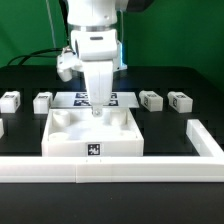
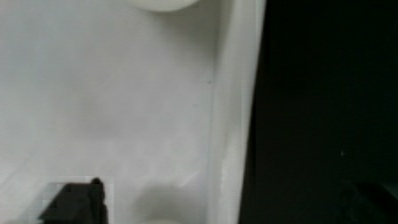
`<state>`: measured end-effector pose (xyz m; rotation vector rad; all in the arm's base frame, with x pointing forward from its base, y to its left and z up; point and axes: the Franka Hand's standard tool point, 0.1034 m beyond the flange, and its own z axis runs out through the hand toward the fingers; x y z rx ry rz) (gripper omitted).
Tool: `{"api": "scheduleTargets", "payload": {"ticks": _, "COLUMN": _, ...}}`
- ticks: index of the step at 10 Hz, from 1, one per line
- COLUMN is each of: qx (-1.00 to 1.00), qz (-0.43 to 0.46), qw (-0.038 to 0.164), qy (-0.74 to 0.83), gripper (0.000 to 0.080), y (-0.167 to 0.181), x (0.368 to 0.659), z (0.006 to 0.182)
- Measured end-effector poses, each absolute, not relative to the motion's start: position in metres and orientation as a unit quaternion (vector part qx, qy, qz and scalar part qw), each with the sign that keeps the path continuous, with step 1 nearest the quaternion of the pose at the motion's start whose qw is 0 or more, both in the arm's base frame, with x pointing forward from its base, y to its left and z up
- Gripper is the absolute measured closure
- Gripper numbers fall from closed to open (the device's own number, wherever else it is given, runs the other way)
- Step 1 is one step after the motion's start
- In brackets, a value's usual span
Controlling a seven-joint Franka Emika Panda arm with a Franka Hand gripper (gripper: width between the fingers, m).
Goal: Assemble square table
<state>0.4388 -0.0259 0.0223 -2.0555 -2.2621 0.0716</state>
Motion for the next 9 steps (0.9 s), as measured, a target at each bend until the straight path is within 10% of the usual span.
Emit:
{"api": "scheduleTargets", "payload": {"ticks": 5, "qx": -0.674, "qz": 0.023, "qw": 0.045, "qy": -0.737, "gripper": 0.0265, "y": -0.0255, "x": 0.4366, "z": 0.0172}}
{"api": "scheduleTargets", "payload": {"ticks": 7, "qx": -0.674, "qz": 0.024, "qw": 0.045, "qy": -0.737, "gripper": 0.0589, "y": -0.0257, "x": 0.4365, "z": 0.0171}}
{"api": "scheduleTargets", "payload": {"ticks": 9, "qx": -0.675, "qz": 0.024, "qw": 0.045, "qy": -0.736, "gripper": 0.0720, "y": -0.0260, "x": 0.4365, "z": 0.0171}}
